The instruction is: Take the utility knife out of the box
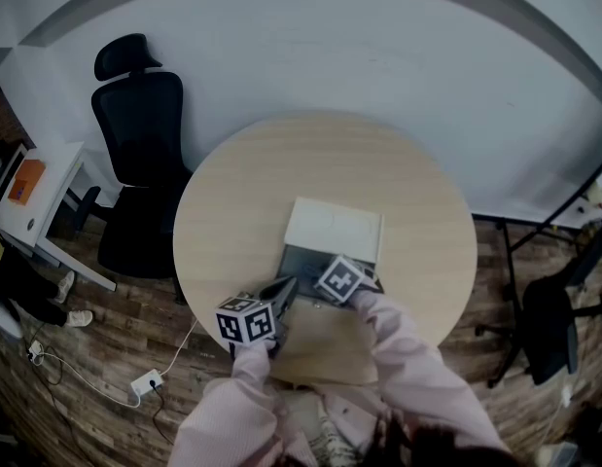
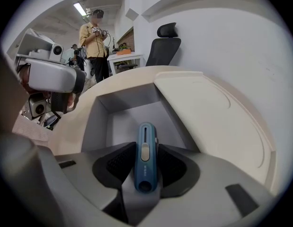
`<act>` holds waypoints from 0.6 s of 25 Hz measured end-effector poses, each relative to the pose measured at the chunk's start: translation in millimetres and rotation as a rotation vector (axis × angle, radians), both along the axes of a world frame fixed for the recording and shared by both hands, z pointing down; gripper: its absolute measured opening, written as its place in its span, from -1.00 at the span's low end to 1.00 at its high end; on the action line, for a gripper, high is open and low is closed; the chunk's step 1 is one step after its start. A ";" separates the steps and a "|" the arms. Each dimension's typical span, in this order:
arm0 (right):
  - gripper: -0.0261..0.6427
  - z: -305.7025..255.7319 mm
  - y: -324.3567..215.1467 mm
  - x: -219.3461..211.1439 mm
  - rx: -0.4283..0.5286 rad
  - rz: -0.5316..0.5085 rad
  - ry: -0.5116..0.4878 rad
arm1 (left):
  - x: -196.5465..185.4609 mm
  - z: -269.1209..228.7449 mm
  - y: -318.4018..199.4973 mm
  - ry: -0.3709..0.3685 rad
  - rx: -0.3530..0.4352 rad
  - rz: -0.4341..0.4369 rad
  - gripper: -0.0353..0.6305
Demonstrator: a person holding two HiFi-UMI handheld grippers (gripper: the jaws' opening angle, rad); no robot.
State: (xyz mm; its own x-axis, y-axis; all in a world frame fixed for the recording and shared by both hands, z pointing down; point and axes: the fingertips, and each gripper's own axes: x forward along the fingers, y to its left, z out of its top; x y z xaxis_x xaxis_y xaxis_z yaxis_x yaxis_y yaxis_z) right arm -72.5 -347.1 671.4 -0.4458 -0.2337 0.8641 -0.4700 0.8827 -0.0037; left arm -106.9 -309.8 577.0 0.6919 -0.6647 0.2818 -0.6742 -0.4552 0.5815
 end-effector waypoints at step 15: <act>-0.52 0.4 4.0 -2.4 0.017 -0.041 0.001 | 1.5 1.0 1.9 0.008 -0.003 0.001 -0.88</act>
